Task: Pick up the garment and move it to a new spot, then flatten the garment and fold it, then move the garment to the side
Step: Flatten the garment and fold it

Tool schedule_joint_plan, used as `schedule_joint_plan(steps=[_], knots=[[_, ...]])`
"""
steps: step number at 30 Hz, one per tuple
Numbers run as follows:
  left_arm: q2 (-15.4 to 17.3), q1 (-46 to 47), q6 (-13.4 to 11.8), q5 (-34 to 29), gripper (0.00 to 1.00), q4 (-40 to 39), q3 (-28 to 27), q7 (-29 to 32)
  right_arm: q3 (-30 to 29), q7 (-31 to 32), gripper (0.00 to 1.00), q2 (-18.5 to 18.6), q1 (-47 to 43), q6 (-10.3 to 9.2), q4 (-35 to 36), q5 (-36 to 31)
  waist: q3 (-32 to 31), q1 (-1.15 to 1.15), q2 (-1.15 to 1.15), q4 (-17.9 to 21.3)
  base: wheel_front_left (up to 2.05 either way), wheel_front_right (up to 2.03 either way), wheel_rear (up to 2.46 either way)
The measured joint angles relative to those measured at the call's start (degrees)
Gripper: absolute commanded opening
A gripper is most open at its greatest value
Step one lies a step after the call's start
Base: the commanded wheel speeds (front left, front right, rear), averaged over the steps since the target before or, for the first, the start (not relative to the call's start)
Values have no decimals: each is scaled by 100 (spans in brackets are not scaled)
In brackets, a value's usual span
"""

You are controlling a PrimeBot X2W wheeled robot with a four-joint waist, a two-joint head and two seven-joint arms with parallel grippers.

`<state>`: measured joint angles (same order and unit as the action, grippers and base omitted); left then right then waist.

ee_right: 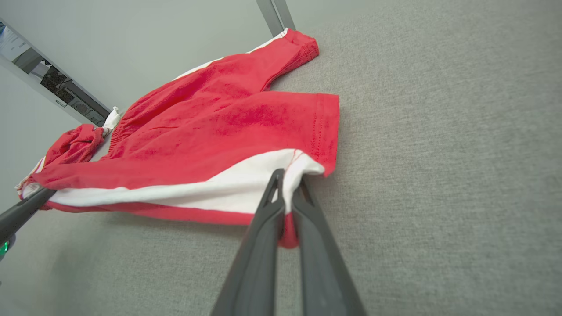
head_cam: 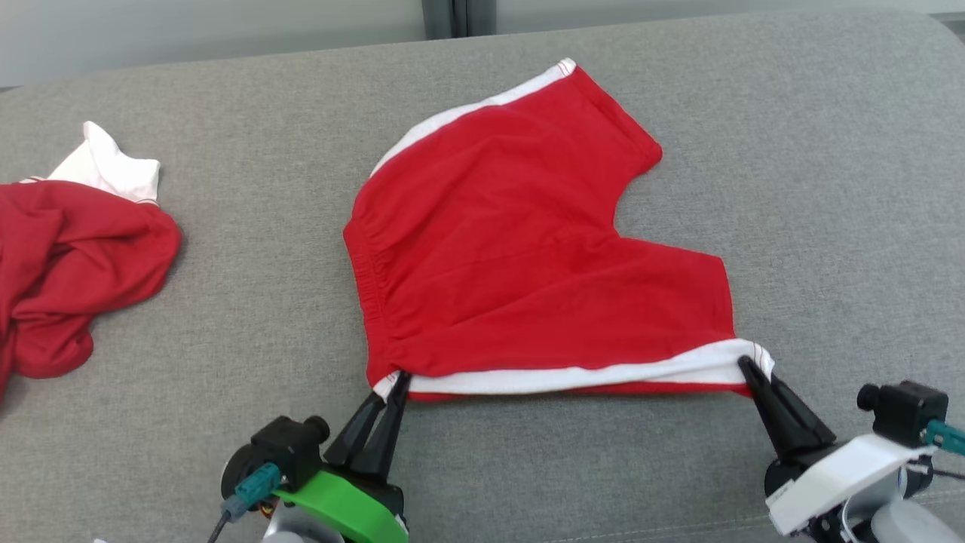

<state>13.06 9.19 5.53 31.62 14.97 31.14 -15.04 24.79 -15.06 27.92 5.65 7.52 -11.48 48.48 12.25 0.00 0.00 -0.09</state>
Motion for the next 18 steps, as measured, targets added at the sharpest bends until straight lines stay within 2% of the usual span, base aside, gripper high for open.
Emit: schedule_joint_plan(steps=[6, 9, 12, 18], knots=[[15, -271, 46, -25, 0, -51, 98, 0, -383, 0, 0, -313, -815, 0, 415, -338, -165, 0, 0, -144, 0, 0, 0], [4, -291, 52, -25, 0, -78, 94, 0, -533, 3, 0, -296, -887, 0, 439, -492, -186, 0, 0, -187, 0, 0, 0], [-86, -236, 73, -24, 0, -90, 87, 0, -604, 69, 0, -247, -745, 0, 452, -619, -169, 0, 0, -220, 0, 0, 0], [-211, 373, 129, -69, 0, -35, 99, 0, -701, 243, 0, 23, 282, 1, 500, -910, -39, 0, 0, -337, 0, 0, 0]])
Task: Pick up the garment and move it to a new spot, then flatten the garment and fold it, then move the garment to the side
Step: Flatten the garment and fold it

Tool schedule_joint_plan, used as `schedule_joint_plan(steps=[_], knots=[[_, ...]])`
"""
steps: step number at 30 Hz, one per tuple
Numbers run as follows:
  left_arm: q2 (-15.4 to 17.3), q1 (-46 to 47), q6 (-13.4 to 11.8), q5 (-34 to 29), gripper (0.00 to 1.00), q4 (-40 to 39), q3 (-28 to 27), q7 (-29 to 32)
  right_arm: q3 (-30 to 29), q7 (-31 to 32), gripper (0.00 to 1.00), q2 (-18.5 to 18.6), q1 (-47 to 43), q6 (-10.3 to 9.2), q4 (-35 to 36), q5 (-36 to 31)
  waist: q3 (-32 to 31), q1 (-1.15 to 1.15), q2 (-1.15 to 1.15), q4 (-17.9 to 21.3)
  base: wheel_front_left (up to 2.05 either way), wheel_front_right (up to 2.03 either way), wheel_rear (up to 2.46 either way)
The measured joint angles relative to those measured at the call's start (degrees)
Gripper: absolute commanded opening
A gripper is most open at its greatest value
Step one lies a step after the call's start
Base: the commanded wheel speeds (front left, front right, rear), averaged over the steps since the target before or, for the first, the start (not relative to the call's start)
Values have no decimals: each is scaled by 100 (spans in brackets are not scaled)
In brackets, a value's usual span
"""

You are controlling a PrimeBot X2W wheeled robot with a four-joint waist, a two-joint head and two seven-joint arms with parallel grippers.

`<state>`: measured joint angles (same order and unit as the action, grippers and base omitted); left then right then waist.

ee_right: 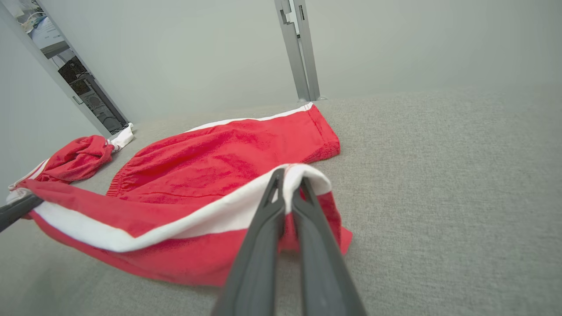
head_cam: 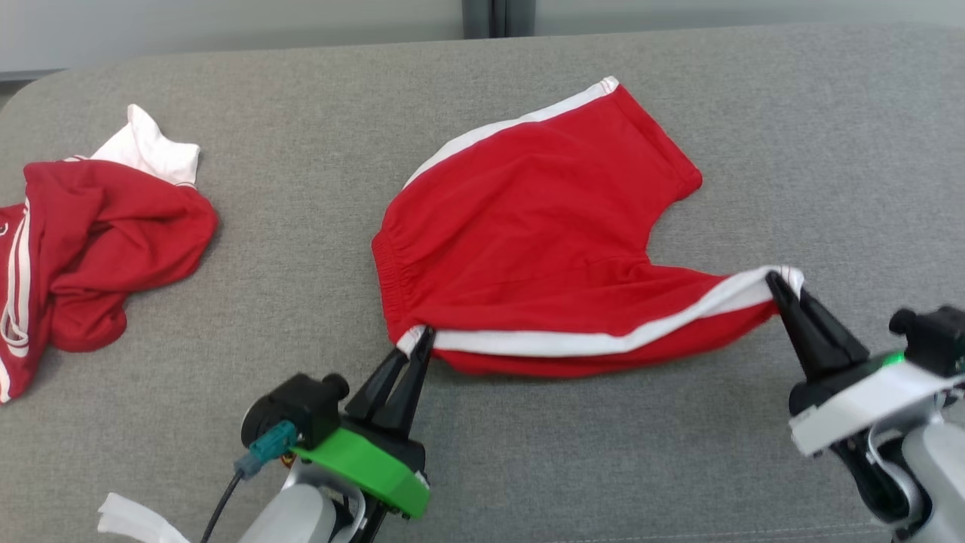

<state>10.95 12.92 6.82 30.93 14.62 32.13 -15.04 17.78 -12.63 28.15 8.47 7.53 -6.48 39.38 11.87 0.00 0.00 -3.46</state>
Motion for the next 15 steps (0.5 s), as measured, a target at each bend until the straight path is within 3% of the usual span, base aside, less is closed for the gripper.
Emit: schedule_joint_plan(steps=[6, 15], knots=[[-240, 799, 24, 62, 0, 266, -115, 0, 125, 398, 0, 185, 1334, -1, -441, -27, 234, 0, 0, -189, 0, 0, 0], [-667, 2197, 51, 187, 0, 1299, -178, -1, 461, 924, 0, 136, 3528, 0, -2108, 15, 802, 0, 0, -578, 0, 0, 0]])
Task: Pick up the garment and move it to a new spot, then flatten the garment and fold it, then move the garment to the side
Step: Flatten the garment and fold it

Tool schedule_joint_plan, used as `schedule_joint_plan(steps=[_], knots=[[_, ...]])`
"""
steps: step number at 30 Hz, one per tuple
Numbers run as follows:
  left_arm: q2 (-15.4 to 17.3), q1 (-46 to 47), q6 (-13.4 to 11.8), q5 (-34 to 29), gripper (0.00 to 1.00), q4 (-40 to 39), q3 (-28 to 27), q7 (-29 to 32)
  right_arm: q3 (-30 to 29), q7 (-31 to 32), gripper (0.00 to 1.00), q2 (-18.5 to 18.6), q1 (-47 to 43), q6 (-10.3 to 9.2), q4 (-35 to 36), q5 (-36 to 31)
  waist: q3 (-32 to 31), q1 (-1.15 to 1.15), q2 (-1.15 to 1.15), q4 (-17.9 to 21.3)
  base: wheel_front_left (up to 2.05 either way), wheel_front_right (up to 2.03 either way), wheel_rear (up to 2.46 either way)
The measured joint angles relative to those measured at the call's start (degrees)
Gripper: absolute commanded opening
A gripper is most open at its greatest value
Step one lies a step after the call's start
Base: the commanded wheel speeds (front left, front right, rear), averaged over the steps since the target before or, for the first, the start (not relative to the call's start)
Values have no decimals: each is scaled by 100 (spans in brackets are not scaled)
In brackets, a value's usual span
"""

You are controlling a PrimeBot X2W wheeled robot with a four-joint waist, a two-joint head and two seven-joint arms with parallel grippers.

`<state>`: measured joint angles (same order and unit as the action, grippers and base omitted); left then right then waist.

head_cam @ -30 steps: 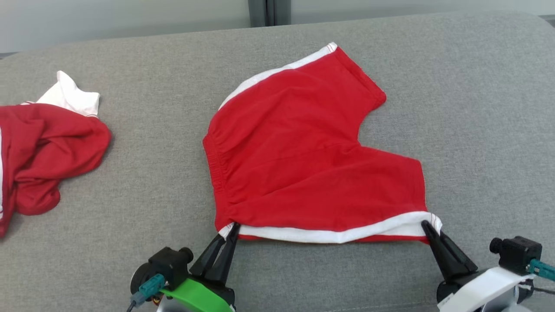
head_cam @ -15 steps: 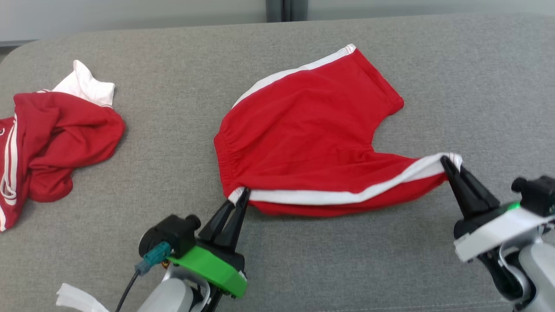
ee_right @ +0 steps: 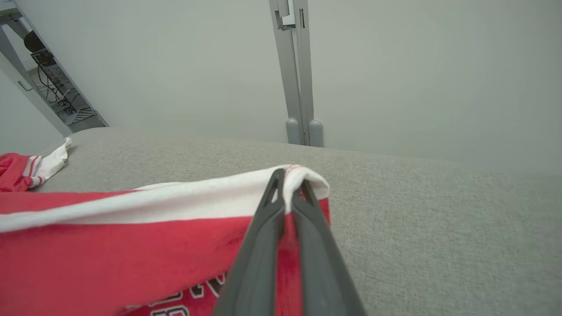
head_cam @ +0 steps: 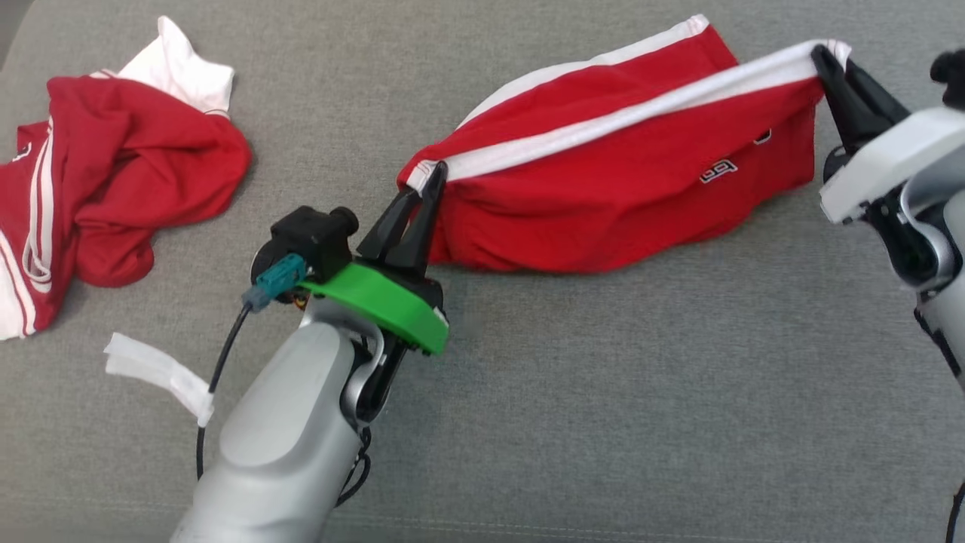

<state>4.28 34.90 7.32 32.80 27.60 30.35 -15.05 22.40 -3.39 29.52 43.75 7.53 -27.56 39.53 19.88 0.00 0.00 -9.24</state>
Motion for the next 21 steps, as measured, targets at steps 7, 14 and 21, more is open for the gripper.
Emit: schedule_joint_plan(steps=[7, 14, 21], knots=[[-125, 728, 7, 180, 0, 582, 216, 1, 404, 52, 0, -221, 1252, 0, -1227, -87, 432, 0, 0, -336, 0, 0, 0], [-140, 1074, 7, 437, 13, 715, 588, 0, 755, -138, 100, -422, 1777, 0, -2123, -44, 716, 0, 0, -609, 0, 0, 0], [-144, 1017, 9, 141, 100, 510, 439, 0, 1171, -486, 100, -344, 1741, 0, -2315, 279, 633, 0, 0, -654, 0, 0, 0]])
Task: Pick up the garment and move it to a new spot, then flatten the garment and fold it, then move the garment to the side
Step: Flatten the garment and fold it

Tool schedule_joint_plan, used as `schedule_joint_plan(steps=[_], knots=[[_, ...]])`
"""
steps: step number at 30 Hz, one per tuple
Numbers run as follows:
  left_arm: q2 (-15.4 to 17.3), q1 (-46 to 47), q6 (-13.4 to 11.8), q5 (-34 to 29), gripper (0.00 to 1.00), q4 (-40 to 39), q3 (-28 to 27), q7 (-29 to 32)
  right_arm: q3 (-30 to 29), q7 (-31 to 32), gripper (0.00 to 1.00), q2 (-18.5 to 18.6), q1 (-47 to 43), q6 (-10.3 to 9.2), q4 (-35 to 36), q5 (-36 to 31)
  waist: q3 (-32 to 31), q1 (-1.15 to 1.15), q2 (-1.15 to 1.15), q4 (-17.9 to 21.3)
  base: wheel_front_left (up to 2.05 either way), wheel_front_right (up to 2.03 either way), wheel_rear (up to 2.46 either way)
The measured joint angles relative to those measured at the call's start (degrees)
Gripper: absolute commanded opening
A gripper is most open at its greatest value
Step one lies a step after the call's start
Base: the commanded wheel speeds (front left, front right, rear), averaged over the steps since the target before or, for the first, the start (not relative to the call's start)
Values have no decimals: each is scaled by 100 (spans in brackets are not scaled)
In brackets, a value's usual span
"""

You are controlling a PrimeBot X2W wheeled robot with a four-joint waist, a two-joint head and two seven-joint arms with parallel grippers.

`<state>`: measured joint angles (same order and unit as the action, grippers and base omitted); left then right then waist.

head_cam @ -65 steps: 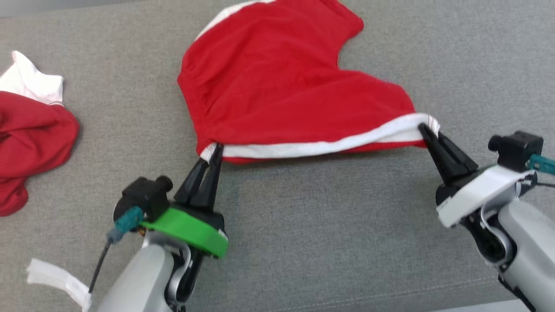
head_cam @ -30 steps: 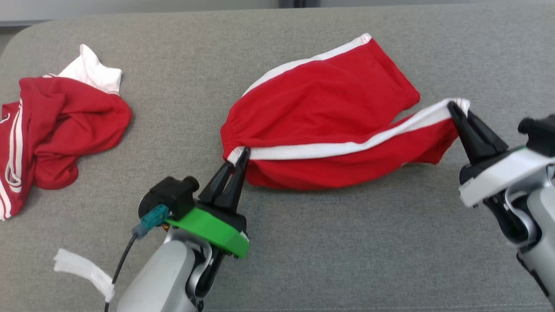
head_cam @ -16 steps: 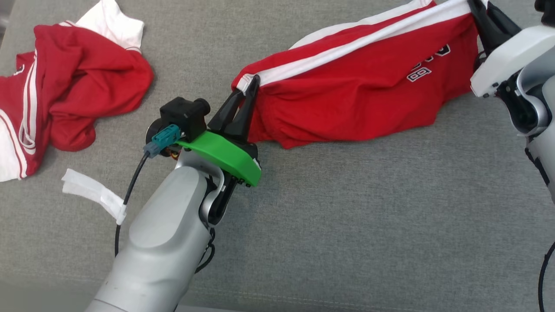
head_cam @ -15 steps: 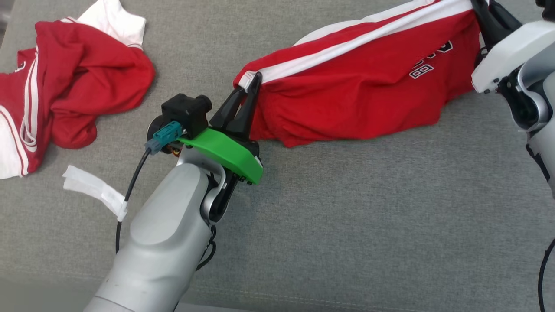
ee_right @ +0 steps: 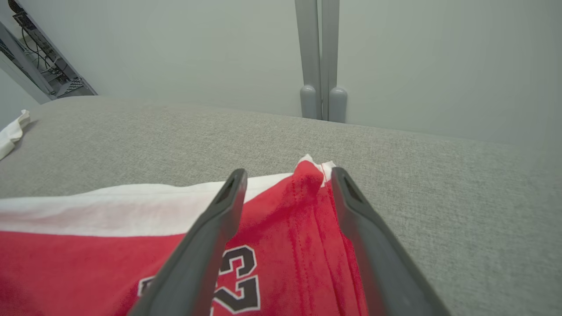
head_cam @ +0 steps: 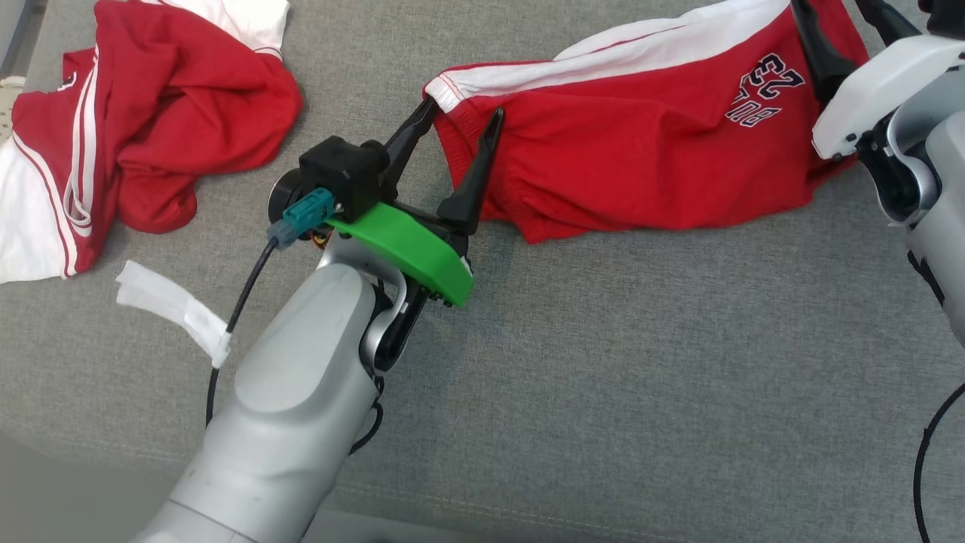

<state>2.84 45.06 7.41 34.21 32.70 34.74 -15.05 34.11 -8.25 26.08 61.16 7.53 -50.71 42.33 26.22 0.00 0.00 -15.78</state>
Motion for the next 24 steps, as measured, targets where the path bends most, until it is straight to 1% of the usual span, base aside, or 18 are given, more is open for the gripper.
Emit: schedule_joint_plan(steps=[2, 5, 7, 12, 19, 24], knots=[[-3, -220, -19, -163, 100, -133, -141, 1, 148, -71, 100, 81, -120, 0, 19, 68, -85, 0, 0, 25, 0, 0, 0], [-4, -729, -21, 181, 100, -482, -478, -8, 363, -124, 100, 233, -338, 0, 78, 229, -230, 0, 0, 67, 0, 0, 0], [0, -951, -44, -177, 100, -626, -594, -8, 460, -140, 100, 335, -447, 0, 90, 354, -331, 0, 0, 90, 0, 0, 0], [63, -1511, -158, -701, 100, -1042, -1025, -9, 625, -92, 100, 469, -657, 0, 4, 583, -512, 0, 0, 95, 0, 0, 0], [107, -2331, -274, -1341, 100, -1905, -1893, -9, 761, -43, 100, 521, -716, 0, -307, 714, -529, 0, 0, -70, 0, 0, 0], [78, -2924, -297, -1639, 100, -2416, -2604, -8, 825, 65, 100, 461, -719, 0, -626, 799, -461, 0, 0, -181, 0, 0, 0]])
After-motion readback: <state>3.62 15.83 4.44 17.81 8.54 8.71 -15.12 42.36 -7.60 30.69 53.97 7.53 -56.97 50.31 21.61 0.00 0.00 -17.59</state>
